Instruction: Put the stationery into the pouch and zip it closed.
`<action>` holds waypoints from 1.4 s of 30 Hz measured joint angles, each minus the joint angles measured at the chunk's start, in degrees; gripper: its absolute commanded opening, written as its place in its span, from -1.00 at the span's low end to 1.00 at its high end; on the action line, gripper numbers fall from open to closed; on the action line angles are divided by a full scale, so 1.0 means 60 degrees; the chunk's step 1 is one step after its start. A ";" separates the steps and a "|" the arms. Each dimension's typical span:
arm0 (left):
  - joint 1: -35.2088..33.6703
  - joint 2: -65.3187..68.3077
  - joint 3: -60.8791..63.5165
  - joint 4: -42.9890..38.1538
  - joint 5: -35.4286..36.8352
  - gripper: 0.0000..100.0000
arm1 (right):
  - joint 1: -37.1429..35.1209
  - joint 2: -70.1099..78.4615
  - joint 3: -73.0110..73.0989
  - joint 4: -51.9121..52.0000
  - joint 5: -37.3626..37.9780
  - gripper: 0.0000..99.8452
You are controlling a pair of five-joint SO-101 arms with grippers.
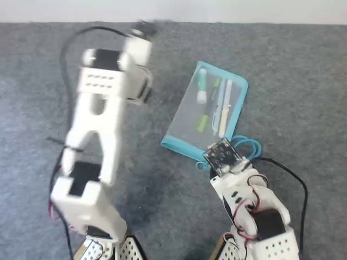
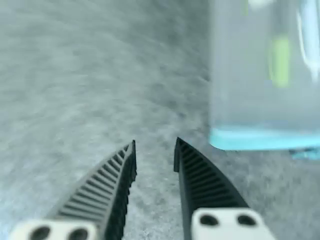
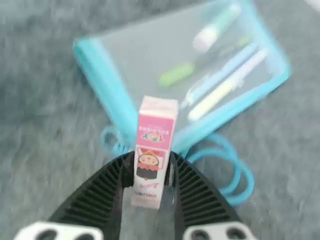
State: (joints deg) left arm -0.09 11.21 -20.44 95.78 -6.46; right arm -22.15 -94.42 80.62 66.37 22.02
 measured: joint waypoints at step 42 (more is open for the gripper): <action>-0.7385 -0.2857 0.7077 -0.6681 -0.0747 -0.76 | -0.2212 1.6806 -0.9143 -0.1055 -0.4674 -0.98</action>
State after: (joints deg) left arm -44.40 -5.93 22.02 55.69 -10.95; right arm -35.43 6.42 25.76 60.04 -6.02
